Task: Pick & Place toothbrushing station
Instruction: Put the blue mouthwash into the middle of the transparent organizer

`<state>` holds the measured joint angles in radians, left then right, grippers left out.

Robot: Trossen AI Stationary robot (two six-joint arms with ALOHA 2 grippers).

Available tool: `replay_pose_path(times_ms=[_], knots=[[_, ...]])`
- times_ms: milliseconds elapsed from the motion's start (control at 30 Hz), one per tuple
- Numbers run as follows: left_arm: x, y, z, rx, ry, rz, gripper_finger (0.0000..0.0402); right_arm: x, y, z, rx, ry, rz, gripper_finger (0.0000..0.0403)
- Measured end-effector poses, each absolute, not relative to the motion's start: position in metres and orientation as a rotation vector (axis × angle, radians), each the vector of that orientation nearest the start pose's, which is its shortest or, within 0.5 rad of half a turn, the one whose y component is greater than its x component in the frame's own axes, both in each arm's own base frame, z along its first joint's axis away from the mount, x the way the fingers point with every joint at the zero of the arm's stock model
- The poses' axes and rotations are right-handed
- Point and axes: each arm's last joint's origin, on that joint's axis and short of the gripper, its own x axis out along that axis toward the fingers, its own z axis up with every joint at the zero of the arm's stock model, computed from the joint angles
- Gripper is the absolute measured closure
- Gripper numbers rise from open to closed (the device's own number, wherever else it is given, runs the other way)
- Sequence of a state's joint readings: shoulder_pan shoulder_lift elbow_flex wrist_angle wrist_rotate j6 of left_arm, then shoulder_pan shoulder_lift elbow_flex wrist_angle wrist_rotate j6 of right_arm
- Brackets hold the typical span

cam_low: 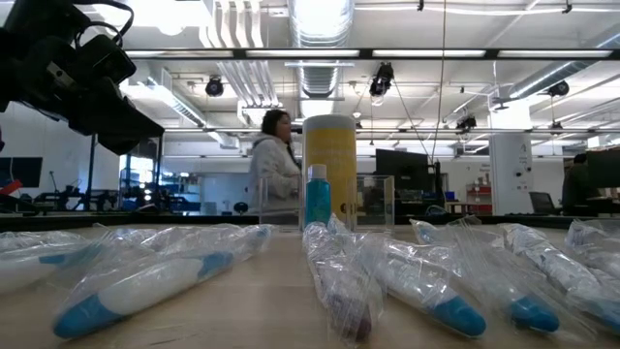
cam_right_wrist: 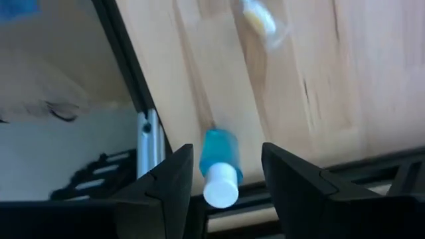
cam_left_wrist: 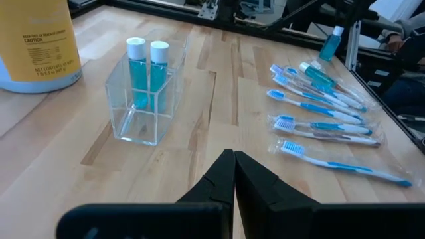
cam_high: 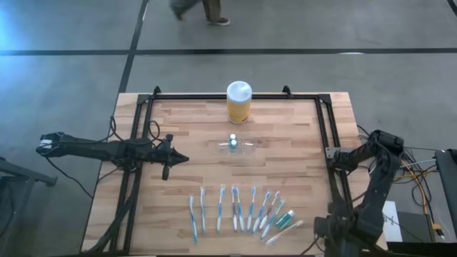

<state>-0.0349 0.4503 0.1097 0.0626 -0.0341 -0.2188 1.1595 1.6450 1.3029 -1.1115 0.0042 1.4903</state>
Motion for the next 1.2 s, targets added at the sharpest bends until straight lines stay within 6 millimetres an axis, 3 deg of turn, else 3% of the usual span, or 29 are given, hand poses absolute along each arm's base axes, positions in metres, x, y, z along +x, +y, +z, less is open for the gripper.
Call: replay_pose_path(times_ms=[167, 500, 1200], knots=[[0.126, -0.003, 0.167, -0.208, 0.277, 0.03, 0.039, 0.116, 0.286, 0.236, 0.328, 1.532, -0.164, 0.0229], [0.126, -0.003, 0.167, -0.207, 0.277, 0.029, 0.039, 0.094, 0.293, 0.238, 0.408, 1.567, -0.223, 0.0229], [0.126, -0.004, 0.167, -0.205, 0.276, 0.028, 0.039, 0.093, 0.288, 0.22, 0.386, 1.526, -0.253, 0.0229]])
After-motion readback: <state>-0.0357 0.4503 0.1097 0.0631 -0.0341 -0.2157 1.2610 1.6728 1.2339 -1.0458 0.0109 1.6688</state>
